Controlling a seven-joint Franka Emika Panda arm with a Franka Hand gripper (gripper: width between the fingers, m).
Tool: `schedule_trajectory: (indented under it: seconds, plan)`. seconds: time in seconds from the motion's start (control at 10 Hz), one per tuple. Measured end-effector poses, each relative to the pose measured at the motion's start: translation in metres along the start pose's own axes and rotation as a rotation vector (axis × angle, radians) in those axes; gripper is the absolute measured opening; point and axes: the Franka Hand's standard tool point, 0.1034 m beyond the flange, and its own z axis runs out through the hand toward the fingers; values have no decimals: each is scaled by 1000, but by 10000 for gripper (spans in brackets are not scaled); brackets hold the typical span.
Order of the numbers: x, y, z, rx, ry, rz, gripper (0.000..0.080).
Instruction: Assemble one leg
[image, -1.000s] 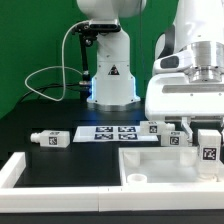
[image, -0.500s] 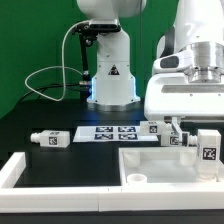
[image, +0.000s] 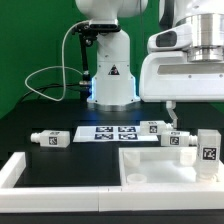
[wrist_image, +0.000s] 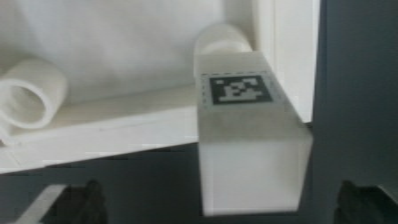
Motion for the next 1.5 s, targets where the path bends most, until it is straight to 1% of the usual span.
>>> schedule_trajectory:
  seconds: [0.1, 0.2, 0.3, 0.4, 0.5, 0.6, 0.8, 0.9, 1.0, 1.1, 1.2, 1.4, 1.5]
  plan:
    - [1, 3, 1, 11, -75, 29, 649]
    - [-1, 0, 6, 17, -122, 40, 649]
    - [-2, -7, 14, 21, -123, 51, 649]
    - [-3, -16, 22, 26, -94, 59, 649]
    - [-10, -22, 30, 17, -99, 81, 649]
    - [-11, -25, 31, 9, -102, 97, 649]
    - [-10, -23, 32, 7, -100, 136, 647]
    - [-10, -23, 32, 4, -101, 220, 481]
    - [-10, -22, 32, -2, -103, 294, 345]
    - [-10, -13, 34, -18, -106, 328, 294]
    - [-9, -7, 35, -30, -107, 349, 294]
    - [-9, -4, 36, -37, -94, 582, 290]
    - [-9, -3, 37, -31, -92, 690, 290]
